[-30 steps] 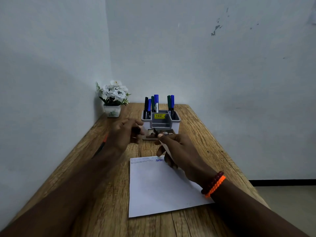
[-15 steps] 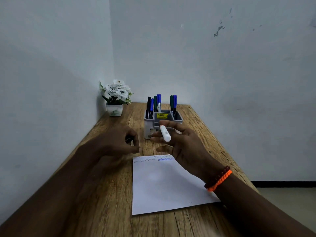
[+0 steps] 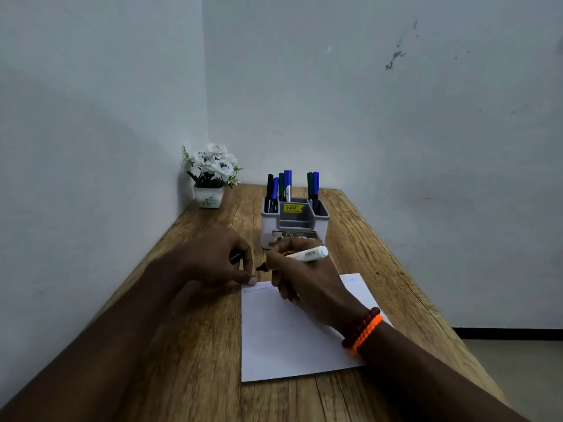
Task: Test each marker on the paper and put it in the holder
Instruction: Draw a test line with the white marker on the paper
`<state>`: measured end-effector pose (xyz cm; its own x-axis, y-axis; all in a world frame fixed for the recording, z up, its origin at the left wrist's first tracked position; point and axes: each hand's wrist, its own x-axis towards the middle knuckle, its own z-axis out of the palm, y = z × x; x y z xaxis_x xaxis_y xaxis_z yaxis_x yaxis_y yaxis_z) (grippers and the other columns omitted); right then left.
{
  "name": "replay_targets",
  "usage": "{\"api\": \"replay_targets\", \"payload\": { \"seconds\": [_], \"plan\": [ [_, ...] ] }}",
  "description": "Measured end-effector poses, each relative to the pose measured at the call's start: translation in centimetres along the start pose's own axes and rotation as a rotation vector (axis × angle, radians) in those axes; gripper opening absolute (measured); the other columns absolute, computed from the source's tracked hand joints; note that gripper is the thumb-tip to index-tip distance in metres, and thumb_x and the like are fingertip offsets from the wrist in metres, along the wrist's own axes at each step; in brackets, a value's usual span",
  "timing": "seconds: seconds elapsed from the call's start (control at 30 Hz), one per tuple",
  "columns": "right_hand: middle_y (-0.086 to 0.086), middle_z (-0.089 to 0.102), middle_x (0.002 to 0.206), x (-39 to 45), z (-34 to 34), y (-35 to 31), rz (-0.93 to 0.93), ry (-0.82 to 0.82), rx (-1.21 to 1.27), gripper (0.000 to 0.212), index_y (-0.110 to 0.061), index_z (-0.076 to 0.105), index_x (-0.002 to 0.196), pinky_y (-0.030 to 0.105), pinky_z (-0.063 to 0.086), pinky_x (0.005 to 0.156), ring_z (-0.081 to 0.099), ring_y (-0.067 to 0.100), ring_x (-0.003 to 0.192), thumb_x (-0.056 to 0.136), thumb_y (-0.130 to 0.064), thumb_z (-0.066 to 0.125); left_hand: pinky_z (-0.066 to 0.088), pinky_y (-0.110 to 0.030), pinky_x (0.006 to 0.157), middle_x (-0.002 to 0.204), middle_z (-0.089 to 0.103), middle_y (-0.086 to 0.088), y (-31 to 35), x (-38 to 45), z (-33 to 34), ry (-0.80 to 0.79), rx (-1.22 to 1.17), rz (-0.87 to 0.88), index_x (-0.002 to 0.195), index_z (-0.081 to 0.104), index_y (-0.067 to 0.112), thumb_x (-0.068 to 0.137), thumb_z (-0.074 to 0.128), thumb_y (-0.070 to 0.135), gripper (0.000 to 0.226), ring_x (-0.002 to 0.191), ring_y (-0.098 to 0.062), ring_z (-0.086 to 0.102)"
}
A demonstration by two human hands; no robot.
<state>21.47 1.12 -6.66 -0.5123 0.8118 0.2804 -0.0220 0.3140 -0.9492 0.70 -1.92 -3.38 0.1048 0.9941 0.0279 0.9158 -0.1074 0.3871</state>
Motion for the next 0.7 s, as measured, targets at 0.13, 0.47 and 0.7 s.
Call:
{"api": "replay_targets", "payload": {
  "seconds": [0.13, 0.47, 0.7],
  "plan": [
    [0.007, 0.067, 0.067, 0.0, 1.0, 0.2, 0.118, 0.041, -0.072, 0.020, 0.000, 0.066, 0.096, 0.026, 0.050, 0.045, 0.059, 0.016, 0.051, 0.090, -0.016, 0.075, 0.048, -0.025, 0.067, 0.091, 0.067, 0.005, 0.3, 0.0, 0.0, 0.000, 0.031, -0.010, 0.098, 0.075, 0.021, 0.081, 0.083, 0.035, 0.023, 0.082, -0.008, 0.060],
    [0.013, 0.078, 0.076, 0.0, 1.5, 1.3, 0.074, -0.006, -0.188, 0.017, -0.003, 0.077, 0.089, 0.046, 0.064, 0.065, 0.073, 0.021, 0.061, 0.088, -0.020, 0.077, 0.038, -0.018, 0.065, 0.088, 0.059, 0.016, 0.1, 0.2, 0.1, -0.006, 0.031, -0.020, 0.098, 0.075, 0.022, 0.084, 0.081, 0.026, 0.016, 0.080, -0.001, 0.054],
    [0.012, 0.079, 0.078, 0.0, 1.6, 1.4, 0.085, -0.024, -0.191, 0.023, -0.001, 0.077, 0.095, 0.037, 0.063, 0.063, 0.074, 0.018, 0.063, 0.089, -0.024, 0.080, 0.038, -0.018, 0.065, 0.090, 0.058, 0.015, 0.0, 0.3, 0.1, -0.004, 0.030, -0.028, 0.097, 0.075, 0.023, 0.084, 0.081, 0.028, 0.016, 0.080, -0.003, 0.055]
  ]
}}
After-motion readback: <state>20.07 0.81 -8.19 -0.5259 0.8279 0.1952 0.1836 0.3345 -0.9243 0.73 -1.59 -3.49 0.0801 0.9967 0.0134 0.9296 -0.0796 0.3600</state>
